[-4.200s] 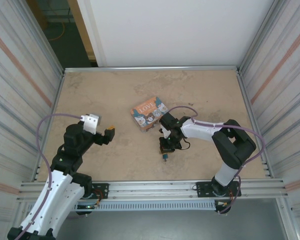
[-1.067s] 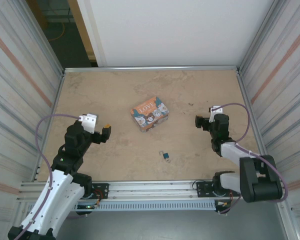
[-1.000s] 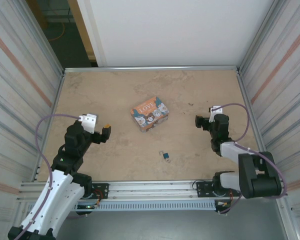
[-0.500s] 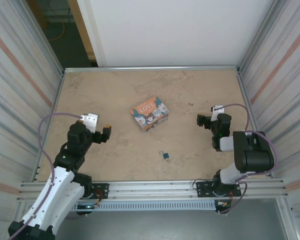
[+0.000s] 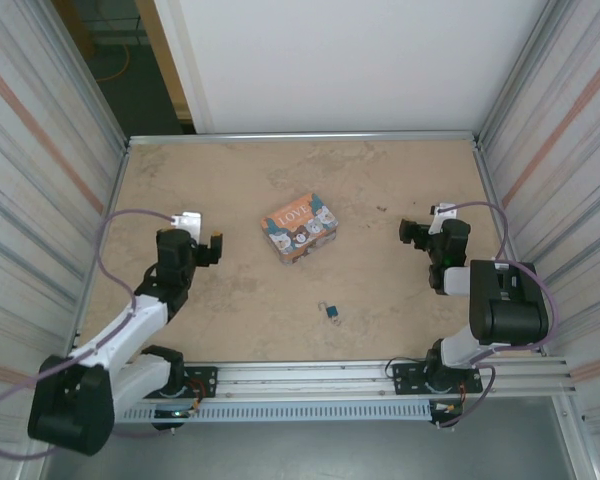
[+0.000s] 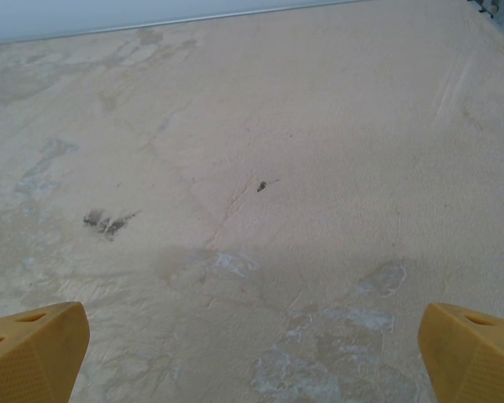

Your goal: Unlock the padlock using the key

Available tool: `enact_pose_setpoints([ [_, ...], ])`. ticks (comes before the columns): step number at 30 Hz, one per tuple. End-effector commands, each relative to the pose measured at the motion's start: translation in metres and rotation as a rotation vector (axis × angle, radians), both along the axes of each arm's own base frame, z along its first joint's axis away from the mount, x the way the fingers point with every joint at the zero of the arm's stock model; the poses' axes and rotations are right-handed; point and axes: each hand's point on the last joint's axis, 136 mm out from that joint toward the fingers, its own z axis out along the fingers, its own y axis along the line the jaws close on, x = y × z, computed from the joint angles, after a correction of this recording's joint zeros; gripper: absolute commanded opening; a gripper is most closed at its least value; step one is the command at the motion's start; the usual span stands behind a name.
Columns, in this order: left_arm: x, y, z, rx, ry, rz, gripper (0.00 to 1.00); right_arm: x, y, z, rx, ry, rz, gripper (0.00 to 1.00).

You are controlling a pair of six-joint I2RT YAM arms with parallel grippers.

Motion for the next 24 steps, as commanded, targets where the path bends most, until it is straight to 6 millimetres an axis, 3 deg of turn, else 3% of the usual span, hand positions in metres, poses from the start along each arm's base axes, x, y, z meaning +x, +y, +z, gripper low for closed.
enact_pose_setpoints([
  [1,0.021,0.016,0.018,0.01,-0.151,0.061,0.99,0.002,0.003,0.0,0.022,0.003,0.004,0.99],
  [7,0.033,0.015,-0.001,0.013,-0.188,0.021,0.99,0.002,0.003,0.0,0.022,0.003,0.004,0.99],
  [17,0.032,0.006,-0.026,0.007,-0.247,-0.059,0.99,0.002,0.003,0.0,0.02,0.005,0.002,0.99],
  [24,0.054,0.019,-0.041,-0.051,-0.119,-0.021,0.99,0.002,0.002,0.0,0.018,0.005,-0.001,0.99],
])
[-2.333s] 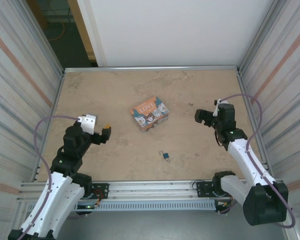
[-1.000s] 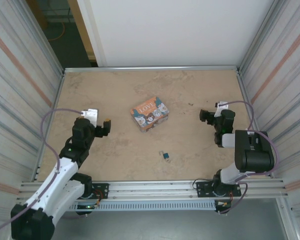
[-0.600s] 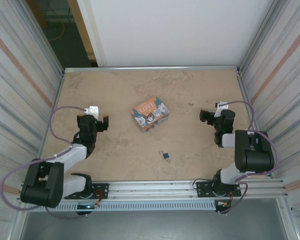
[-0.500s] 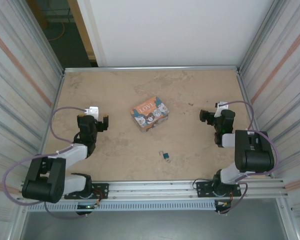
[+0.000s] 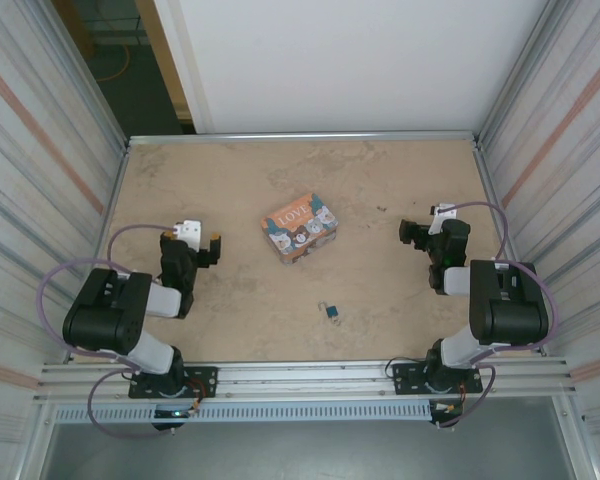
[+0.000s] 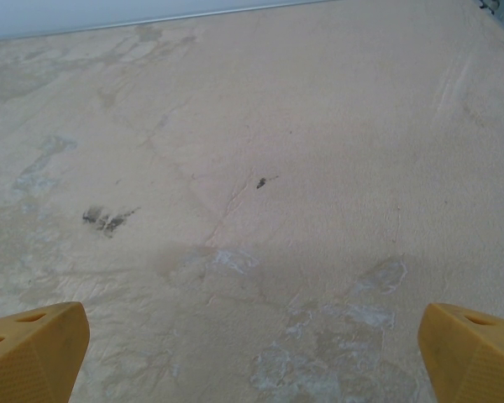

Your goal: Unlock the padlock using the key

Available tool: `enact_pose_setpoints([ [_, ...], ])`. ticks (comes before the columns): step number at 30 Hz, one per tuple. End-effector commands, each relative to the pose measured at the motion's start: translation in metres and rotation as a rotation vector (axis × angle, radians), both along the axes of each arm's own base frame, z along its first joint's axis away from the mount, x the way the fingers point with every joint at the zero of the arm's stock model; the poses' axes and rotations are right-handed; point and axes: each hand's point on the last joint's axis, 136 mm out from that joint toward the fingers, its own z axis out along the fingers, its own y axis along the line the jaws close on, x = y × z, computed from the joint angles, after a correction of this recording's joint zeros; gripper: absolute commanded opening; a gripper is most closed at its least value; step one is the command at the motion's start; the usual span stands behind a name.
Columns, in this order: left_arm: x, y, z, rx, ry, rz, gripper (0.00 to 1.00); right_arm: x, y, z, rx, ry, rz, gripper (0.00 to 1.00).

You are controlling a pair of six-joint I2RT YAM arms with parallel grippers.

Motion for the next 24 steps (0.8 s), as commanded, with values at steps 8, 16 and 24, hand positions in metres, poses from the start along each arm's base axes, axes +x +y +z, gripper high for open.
enact_pose_setpoints([
  [8,0.0231,0.0189,0.0118,-0.131,0.033,0.031,0.99,0.0031,0.0032,0.0017,0.007,-0.002,-0.003,0.99],
  [16,0.0232,0.0184,0.0119,-0.125,0.034,0.03,0.99,0.0031,0.0037,0.0011,0.009,0.001,-0.002,0.99],
  [24,0.0243,0.0164,0.0124,-0.114,0.036,0.027,0.99,0.0028,0.0035,0.0008,0.007,0.003,-0.004,0.99],
])
